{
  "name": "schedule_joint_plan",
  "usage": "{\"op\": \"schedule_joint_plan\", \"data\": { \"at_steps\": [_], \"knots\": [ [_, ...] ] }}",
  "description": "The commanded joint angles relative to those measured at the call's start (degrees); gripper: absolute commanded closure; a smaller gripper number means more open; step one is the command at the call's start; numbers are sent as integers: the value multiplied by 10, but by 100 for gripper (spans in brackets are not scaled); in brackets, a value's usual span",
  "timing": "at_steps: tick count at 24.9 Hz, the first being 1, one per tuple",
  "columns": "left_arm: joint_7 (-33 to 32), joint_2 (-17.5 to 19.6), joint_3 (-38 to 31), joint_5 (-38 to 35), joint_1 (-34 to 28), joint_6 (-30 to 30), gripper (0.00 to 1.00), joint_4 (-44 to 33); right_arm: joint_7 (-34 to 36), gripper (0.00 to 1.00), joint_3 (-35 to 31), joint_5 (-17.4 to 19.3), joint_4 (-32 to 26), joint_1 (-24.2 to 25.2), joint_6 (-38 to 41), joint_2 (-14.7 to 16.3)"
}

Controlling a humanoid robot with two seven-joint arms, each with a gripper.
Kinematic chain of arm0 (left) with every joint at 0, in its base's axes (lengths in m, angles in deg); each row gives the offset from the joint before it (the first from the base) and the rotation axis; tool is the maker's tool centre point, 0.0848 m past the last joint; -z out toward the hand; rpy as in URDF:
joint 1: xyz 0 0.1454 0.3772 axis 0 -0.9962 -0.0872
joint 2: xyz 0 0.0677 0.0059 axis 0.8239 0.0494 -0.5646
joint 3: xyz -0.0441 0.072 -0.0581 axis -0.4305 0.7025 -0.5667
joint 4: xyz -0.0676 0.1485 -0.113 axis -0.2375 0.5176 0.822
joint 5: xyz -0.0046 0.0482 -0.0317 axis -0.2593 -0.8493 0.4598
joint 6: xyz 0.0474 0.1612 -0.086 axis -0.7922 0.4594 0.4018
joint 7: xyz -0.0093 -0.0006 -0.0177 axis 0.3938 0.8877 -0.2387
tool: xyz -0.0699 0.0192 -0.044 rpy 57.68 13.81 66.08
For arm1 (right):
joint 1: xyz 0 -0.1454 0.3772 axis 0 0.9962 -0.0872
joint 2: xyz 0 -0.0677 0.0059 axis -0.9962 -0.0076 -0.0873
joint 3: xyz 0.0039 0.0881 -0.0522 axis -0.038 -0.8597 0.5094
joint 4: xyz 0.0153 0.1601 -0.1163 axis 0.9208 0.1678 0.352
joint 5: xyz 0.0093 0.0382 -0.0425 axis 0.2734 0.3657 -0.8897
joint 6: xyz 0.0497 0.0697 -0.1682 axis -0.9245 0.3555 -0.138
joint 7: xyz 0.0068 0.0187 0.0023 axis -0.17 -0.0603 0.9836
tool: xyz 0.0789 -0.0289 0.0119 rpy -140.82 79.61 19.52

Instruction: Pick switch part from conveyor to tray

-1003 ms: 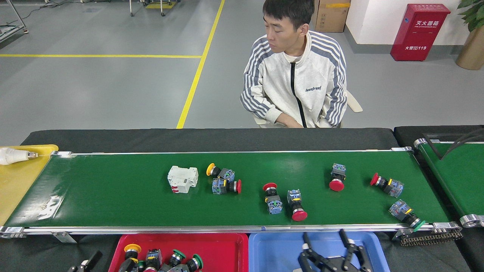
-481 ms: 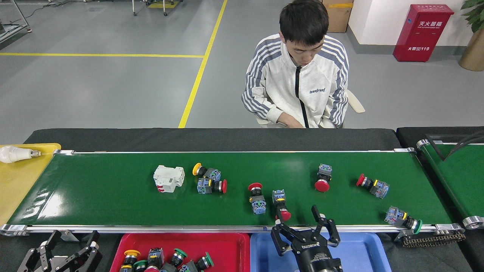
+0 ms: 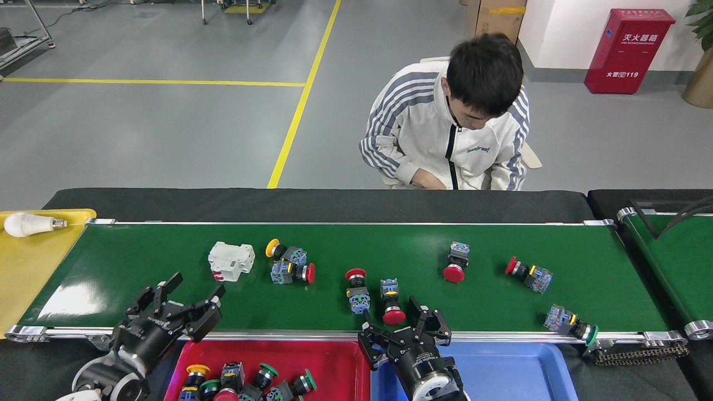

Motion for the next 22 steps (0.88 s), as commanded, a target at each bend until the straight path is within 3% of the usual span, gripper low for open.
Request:
{"op": "schedule_joint_plan", "data": {
  "at_steps": [1, 3, 7, 11, 12, 13, 14, 15, 16, 17, 19, 22],
  "knots": [
    [1, 8, 0, -1, 21, 14, 0, 17, -4, 88, 2, 0, -2, -7, 6, -5],
    [1, 9, 0, -2, 32, 15, 0, 37, -4, 96, 8, 0, -2, -8, 7, -5],
    [2, 8, 0, -24, 42, 24, 0, 62, -1, 98, 28, 0, -10, -7, 19, -5],
    [7, 7, 1, -37, 64, 109, 1, 103, 0, 98, 81, -1, -58, 5, 102, 0],
    [13, 7, 1, -38, 67, 131, 4, 113, 0, 90, 100, -2, -71, 15, 139, 0],
    [22, 7, 1, -38, 70, 149, 12, 121, -1, 71, 117, -3, -82, 22, 168, 0],
    [30, 7, 0, -38, 73, 157, 27, 130, -2, 27, 135, -10, -85, 25, 184, 0],
    [31, 8, -1, -33, 77, 155, 49, 138, -2, 0, 152, -17, -86, 27, 189, 0],
    [31, 9, -1, -29, 77, 153, 65, 145, -2, 0, 161, -19, -85, 28, 191, 0],
    [33, 9, -2, -26, 78, 152, 72, 152, -2, 0, 161, -19, -85, 28, 192, 0],
    [33, 8, -3, -22, 77, 150, 82, 156, -2, 0, 159, -19, -86, 29, 190, 0],
    [34, 9, -3, -19, 73, 150, 88, 156, 1, 0, 130, -15, -106, 38, 189, 4]
  ]
}}
